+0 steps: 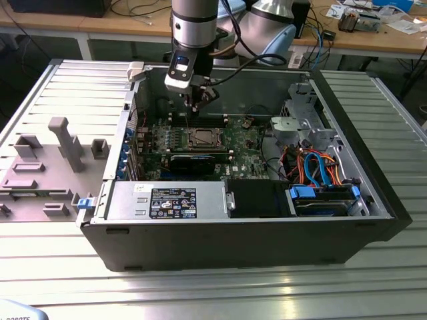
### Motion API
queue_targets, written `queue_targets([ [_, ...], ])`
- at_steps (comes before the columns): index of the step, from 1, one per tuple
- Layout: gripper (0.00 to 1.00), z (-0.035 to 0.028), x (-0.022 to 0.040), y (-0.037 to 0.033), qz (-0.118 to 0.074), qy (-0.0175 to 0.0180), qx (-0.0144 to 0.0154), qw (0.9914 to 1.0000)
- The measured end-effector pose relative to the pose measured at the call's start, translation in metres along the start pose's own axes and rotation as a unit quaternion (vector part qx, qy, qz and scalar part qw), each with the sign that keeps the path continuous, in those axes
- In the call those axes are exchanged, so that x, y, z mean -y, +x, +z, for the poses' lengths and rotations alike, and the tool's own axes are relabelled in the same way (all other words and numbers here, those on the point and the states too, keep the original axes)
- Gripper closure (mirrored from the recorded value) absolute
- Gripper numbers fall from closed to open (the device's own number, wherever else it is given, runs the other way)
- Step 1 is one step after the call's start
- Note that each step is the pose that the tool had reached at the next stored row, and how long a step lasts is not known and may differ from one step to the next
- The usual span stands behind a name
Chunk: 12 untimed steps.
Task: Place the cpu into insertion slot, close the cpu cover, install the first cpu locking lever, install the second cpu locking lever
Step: 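Install the first cpu locking lever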
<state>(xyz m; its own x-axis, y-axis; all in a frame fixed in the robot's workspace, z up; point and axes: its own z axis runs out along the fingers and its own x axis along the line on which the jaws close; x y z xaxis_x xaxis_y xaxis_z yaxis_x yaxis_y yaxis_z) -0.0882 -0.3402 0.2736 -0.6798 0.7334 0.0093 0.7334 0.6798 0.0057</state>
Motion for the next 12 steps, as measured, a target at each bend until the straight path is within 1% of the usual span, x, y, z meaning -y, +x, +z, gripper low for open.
queue_targets([
  [1,0.89,0.0000,0.0001,0.0000,-0.010,0.0001,-0.0001,0.99995],
  [3,0.89,0.0002,0.0001,0.0000,-0.030,0.0004,-0.0002,0.99954],
  [5,0.89,0.0004,0.0001,0.0000,-0.048,0.0005,-0.0003,0.99884],
  [6,0.89,0.0006,0.0001,0.0000,-0.058,0.0005,-0.0004,0.99832],
  [7,0.89,0.0008,0.0001,0.0000,-0.071,0.0006,-0.0004,0.99749],
  [8,0.89,0.0009,0.0001,0.0000,-0.079,0.0007,-0.0005,0.99684],
  [10,0.89,0.0012,0.0001,0.0000,-0.098,0.0009,-0.0006,0.99519],
  [12,0.89,0.0015,0.0001,0.0000,-0.118,0.0010,-0.0006,0.99305],
])
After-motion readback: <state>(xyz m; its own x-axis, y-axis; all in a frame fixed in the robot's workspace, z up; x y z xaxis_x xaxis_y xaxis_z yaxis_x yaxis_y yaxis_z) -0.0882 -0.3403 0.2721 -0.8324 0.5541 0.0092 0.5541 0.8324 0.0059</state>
